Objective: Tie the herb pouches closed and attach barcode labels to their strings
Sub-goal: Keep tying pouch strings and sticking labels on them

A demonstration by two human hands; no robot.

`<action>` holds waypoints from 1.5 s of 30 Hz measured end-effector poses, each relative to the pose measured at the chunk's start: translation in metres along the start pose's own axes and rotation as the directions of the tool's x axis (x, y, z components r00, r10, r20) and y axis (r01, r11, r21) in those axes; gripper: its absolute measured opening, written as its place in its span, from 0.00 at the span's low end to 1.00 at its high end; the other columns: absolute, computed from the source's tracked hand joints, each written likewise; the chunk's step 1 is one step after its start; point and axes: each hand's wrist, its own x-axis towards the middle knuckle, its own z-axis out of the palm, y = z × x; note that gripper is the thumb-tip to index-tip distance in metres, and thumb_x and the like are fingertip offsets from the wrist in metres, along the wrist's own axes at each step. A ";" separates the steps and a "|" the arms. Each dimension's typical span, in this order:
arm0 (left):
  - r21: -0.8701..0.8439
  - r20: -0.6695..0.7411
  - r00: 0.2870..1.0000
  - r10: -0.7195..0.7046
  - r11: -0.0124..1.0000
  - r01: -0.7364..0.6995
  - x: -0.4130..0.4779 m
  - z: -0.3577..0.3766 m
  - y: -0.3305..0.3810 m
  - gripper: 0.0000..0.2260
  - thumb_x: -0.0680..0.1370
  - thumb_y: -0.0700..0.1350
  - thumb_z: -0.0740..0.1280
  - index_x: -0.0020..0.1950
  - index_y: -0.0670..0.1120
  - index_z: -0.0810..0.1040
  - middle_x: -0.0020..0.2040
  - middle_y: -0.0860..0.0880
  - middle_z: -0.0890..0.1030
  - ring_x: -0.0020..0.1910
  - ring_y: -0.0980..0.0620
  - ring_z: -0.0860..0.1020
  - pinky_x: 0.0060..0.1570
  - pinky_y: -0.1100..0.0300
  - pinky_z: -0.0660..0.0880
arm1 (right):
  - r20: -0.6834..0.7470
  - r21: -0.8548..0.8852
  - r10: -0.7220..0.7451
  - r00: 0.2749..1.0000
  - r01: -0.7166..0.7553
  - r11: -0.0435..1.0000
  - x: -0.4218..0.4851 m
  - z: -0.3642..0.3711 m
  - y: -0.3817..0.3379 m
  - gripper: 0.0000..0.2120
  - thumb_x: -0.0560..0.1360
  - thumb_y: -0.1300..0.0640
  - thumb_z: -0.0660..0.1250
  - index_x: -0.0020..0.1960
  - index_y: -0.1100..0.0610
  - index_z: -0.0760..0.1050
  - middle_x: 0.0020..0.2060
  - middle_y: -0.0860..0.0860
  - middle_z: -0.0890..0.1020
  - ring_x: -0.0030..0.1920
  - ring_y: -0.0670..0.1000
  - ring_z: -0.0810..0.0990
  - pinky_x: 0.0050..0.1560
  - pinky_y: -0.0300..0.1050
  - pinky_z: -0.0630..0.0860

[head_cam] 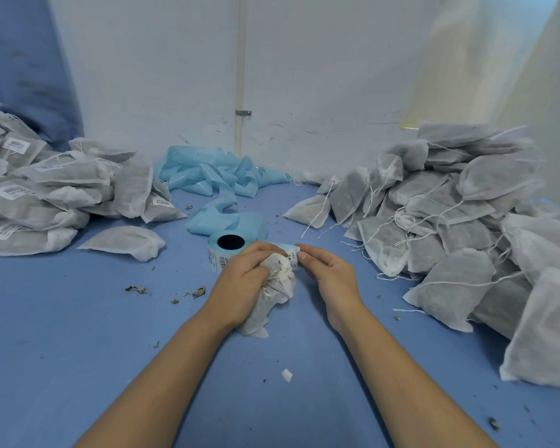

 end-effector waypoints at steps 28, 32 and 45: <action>-0.443 -0.404 0.850 -0.339 0.885 0.142 0.021 -0.006 0.013 0.19 0.74 0.31 0.66 0.61 0.48 0.74 0.56 0.50 0.81 0.53 0.52 0.80 0.49 0.60 0.75 | -0.148 -0.294 -0.622 0.769 0.566 0.770 -0.031 0.031 -0.002 0.09 0.76 0.63 0.68 0.48 0.50 0.81 0.48 0.44 0.83 0.47 0.40 0.80 0.49 0.32 0.73; -0.403 -0.417 0.855 -0.307 0.906 0.128 0.022 -0.003 0.013 0.19 0.74 0.31 0.66 0.61 0.48 0.73 0.58 0.49 0.81 0.56 0.52 0.79 0.56 0.57 0.75 | -0.053 -0.339 -0.707 0.705 0.653 0.677 -0.034 0.035 0.000 0.12 0.75 0.64 0.68 0.49 0.47 0.79 0.49 0.38 0.81 0.50 0.45 0.80 0.51 0.34 0.74; -0.423 -0.499 0.825 -0.266 0.905 0.036 0.026 -0.007 0.017 0.14 0.75 0.33 0.67 0.57 0.48 0.73 0.57 0.48 0.80 0.57 0.50 0.79 0.59 0.54 0.75 | 0.284 -0.581 -0.771 0.570 0.742 0.335 -0.033 0.034 0.010 0.07 0.74 0.61 0.67 0.48 0.59 0.83 0.50 0.50 0.84 0.51 0.49 0.79 0.56 0.34 0.71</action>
